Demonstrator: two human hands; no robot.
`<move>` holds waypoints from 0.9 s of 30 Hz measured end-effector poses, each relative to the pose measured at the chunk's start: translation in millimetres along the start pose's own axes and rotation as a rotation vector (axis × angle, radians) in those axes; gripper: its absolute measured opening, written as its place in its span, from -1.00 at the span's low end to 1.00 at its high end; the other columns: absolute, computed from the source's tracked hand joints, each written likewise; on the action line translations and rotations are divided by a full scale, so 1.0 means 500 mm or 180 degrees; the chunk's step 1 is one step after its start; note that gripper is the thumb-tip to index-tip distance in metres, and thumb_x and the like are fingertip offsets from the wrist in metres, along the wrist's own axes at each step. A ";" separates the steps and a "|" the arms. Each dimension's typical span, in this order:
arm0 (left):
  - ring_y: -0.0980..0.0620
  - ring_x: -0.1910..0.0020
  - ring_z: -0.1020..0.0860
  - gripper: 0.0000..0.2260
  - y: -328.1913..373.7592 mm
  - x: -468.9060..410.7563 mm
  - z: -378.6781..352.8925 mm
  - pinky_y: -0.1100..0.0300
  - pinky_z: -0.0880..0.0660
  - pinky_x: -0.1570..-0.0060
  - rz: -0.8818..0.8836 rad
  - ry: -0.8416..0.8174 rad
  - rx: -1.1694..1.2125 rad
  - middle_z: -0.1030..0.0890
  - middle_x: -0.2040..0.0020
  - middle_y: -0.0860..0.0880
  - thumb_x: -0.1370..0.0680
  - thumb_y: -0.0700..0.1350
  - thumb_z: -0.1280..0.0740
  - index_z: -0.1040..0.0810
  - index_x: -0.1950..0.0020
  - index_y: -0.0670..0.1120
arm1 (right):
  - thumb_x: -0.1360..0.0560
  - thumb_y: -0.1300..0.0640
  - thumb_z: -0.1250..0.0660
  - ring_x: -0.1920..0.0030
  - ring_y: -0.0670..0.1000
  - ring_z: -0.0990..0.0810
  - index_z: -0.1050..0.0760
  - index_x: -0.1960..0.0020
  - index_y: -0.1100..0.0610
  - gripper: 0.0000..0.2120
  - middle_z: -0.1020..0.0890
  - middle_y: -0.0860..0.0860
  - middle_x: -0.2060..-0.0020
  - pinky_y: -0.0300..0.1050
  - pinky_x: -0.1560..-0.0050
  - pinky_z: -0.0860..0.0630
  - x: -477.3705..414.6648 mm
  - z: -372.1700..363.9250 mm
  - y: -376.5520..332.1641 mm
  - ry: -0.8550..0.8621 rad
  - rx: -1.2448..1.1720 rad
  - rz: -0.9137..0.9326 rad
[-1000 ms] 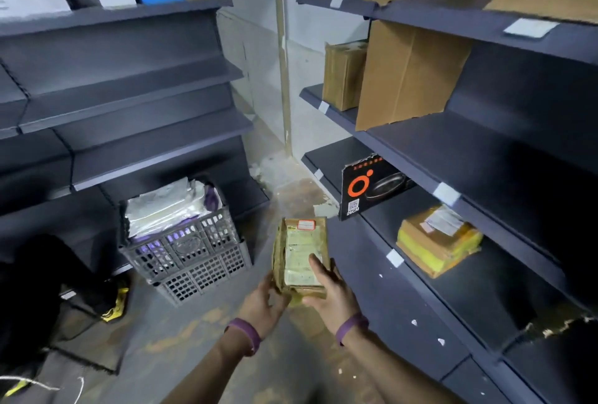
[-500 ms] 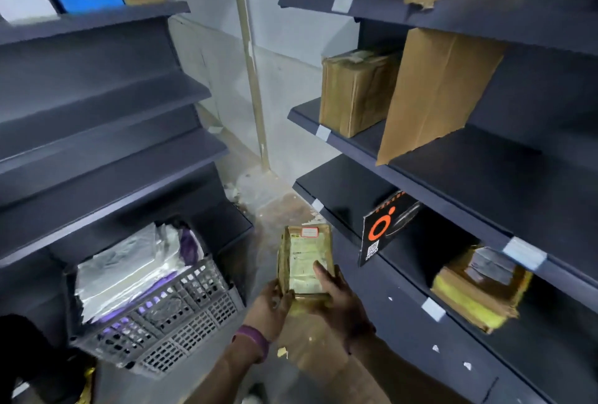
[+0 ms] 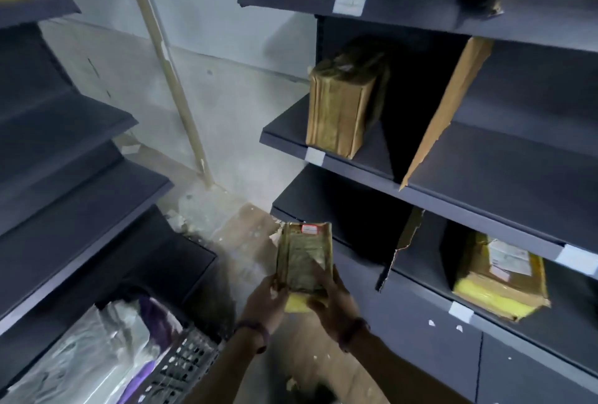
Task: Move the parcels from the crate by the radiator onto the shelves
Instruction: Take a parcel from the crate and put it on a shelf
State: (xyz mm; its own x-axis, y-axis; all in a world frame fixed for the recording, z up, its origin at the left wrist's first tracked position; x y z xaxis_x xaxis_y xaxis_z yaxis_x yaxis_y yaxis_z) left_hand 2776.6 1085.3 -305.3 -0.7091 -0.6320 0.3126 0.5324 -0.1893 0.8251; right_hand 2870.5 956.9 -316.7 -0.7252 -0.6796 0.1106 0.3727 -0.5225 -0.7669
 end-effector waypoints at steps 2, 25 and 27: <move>0.14 0.07 -0.56 -0.91 0.012 -0.041 -0.009 0.27 -0.44 0.15 -0.0046 -0.0129 -0.0055 -0.57 0.07 0.15 -0.55 0.01 -0.32 -0.51 -0.05 0.12 | -0.46 0.27 -0.37 -0.30 0.08 -0.46 0.07 -0.39 -0.38 -0.13 -0.14 -0.09 -0.51 -0.38 -0.10 -0.37 -0.030 0.003 0.019 0.0019 0.0006 -0.0141; 0.12 0.16 -0.57 -0.83 0.122 -0.395 -0.085 0.29 -0.49 0.28 -0.0596 -0.1334 -0.0784 -0.64 0.06 -0.03 -0.60 -0.03 -0.24 -0.55 -0.08 -0.06 | -0.52 0.16 -0.36 -0.32 0.13 -0.34 0.01 -0.49 -0.34 -0.21 -0.31 -0.02 -0.47 -0.04 -0.28 -0.40 -0.254 0.050 0.106 0.0708 0.0338 -0.1252; 0.06 0.12 -0.58 -0.83 0.111 -0.411 -0.082 0.19 -0.52 0.18 -0.0560 -0.1394 -0.0758 -0.63 0.04 -0.07 -0.60 -0.05 -0.24 -0.56 -0.09 -0.07 | -0.51 0.20 -0.36 -0.31 0.13 -0.33 -0.04 -0.50 -0.31 -0.23 -0.32 -0.01 -0.46 -0.04 -0.29 -0.41 -0.263 0.034 0.105 0.0754 0.0292 -0.1336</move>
State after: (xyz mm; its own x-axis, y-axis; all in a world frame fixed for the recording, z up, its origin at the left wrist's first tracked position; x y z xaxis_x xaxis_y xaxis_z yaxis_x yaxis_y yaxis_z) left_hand 2970.7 1174.0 -343.1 -0.8968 -0.2116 0.3886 0.4422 -0.4619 0.7689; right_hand 2995.5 1010.1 -361.0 -0.9315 -0.2703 0.2433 0.0617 -0.7766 -0.6269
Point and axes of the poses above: each hand's wrist, its own x-axis away from the middle knuckle, its own z-axis out of the back of the hand, y = z × x, the point moved 6 cm from there along -x, towards the middle knuckle
